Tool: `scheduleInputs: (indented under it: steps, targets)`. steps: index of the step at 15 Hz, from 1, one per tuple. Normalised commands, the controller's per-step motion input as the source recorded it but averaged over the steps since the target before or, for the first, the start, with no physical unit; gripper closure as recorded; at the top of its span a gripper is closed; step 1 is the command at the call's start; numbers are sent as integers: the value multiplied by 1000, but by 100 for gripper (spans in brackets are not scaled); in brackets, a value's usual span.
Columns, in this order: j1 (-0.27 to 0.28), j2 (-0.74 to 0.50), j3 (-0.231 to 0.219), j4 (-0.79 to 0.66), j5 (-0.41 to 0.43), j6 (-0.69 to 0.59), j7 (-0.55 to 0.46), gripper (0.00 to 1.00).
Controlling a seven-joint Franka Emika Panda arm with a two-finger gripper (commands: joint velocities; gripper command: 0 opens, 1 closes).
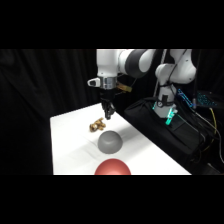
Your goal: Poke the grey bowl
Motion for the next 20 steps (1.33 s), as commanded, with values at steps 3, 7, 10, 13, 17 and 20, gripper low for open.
scheduleInputs:
  steps: [3, 7, 10, 13, 17, 20]
  targets:
    - [-5, 32, 8, -45, -124, 194, 93, 100]
    - [-7, 76, 5, -82, -75, 290, 37, 100]
    - [-9, 141, -2, -75, -55, 341, 33, 100]
    - [-12, 179, 0, -40, -18, 337, 8, 100]
    - [-14, 201, 15, -2, 29, 317, -25, 100]
    - [-4, 202, -7, 22, -27, 295, 9, 100]
